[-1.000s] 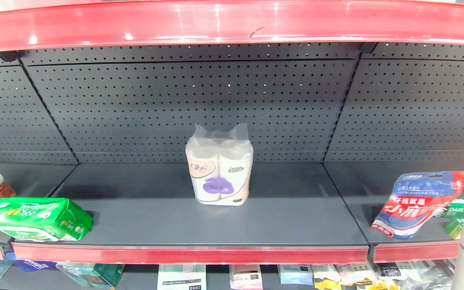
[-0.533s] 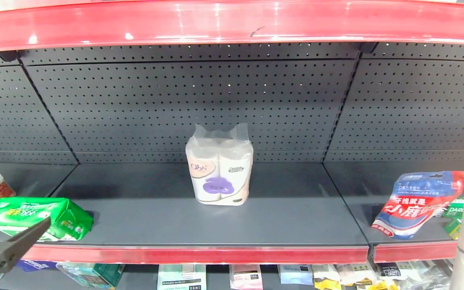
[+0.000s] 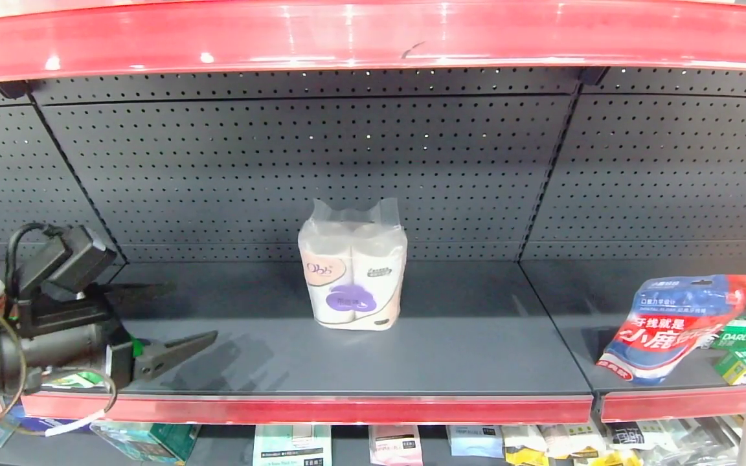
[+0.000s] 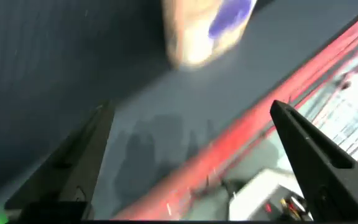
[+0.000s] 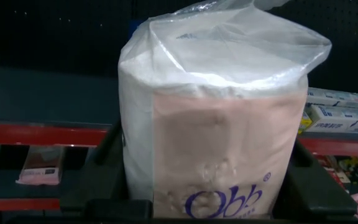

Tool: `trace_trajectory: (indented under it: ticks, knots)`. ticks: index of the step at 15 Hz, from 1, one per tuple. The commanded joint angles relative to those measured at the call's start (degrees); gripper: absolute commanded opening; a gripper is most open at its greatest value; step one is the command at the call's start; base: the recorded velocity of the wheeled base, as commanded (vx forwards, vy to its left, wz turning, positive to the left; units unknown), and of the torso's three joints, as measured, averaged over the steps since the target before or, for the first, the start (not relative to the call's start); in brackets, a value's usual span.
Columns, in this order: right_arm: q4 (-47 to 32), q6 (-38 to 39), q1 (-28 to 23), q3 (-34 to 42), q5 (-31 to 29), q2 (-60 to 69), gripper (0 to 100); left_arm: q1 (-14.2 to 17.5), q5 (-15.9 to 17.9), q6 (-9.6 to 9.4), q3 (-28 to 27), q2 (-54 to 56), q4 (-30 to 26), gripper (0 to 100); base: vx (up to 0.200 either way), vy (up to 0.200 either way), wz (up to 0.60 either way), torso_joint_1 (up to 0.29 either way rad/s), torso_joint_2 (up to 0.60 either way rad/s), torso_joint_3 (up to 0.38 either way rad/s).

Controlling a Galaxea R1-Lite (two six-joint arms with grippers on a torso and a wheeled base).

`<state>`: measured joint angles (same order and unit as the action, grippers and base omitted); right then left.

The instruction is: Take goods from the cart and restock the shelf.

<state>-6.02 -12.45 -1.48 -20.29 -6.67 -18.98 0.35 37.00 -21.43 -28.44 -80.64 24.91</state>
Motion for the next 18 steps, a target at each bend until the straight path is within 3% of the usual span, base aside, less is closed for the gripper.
trace_trajectory:
  ticks: [1,2,4,8,18]
  knots:
    - [0.0,0.0,0.1,0.0,-0.5,-0.2,0,0.4,8.5,-1.33,-5.9,-15.5,9.5,100,0.000,0.000,0.00,0.000,0.00,0.000]
    - [0.0,0.0,0.0,0.0,-0.8,-0.3,0,0.4,13.0,-1.33,-8.5,-19.5,13.6,100,0.000,0.000,0.00,0.000,0.00,0.000]
    - [0.0,-0.1,0.0,0.0,-0.9,-0.2,0,0.3,19.4,-1.33,-12.0,-23.8,16.1,100,0.000,0.000,0.00,0.000,0.00,0.000]
    - [0.0,-0.1,0.0,0.0,-1.8,-0.2,0,-0.5,24.3,-1.24,-18.0,-28.8,16.1,100,0.000,0.000,0.00,0.000,0.00,0.000]
    - [0.0,-0.5,-0.1,-0.5,-3.0,-0.6,0,-5.6,24.4,-1.42,-27.8,-37.5,16.2,100,0.000,0.000,0.00,0.000,0.00,0.000]
